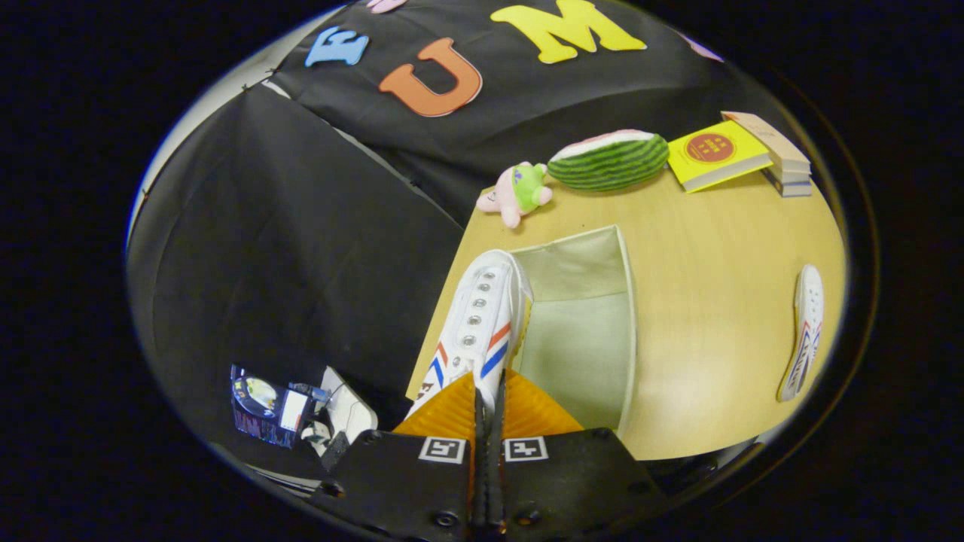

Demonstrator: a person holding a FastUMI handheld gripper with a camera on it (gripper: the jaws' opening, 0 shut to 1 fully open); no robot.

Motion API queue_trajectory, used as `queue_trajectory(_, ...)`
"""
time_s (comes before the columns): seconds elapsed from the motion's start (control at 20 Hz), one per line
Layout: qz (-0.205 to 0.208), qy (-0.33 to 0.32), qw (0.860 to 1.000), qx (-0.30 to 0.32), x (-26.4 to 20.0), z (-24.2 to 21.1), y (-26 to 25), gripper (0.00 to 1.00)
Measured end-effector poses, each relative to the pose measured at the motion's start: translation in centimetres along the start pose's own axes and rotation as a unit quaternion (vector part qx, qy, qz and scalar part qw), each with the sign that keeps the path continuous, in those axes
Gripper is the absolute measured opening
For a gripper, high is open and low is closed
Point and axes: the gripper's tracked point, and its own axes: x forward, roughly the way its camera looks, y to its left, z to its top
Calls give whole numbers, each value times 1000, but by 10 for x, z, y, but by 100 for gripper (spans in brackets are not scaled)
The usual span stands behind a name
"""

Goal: Open the storage box then place both shoes into the box .Put the left shoe in first, then the right shoe, with the right side of both shoes facing outward in a uniform manner.

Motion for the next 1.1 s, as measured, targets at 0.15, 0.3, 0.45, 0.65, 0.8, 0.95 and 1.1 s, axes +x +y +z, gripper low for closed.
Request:
queue_trajectory(0.15,-16,-15,999,44,16,5,-9,6)
queue_trajectory(0.3,-43,-23,996,72,29,5,-18,5)
queue_trajectory(0.45,-58,-13,995,85,44,0,-19,6)
queue_trajectory(0.65,-67,17,993,96,61,-14,-18,6)
queue_trajectory(0.8,-28,31,995,91,71,-14,0,14)
queue_trajectory(0.95,-1,1,998,63,59,4,17,48)
queue_trajectory(1.1,-4,-19,1000,11,40,6,22,70)
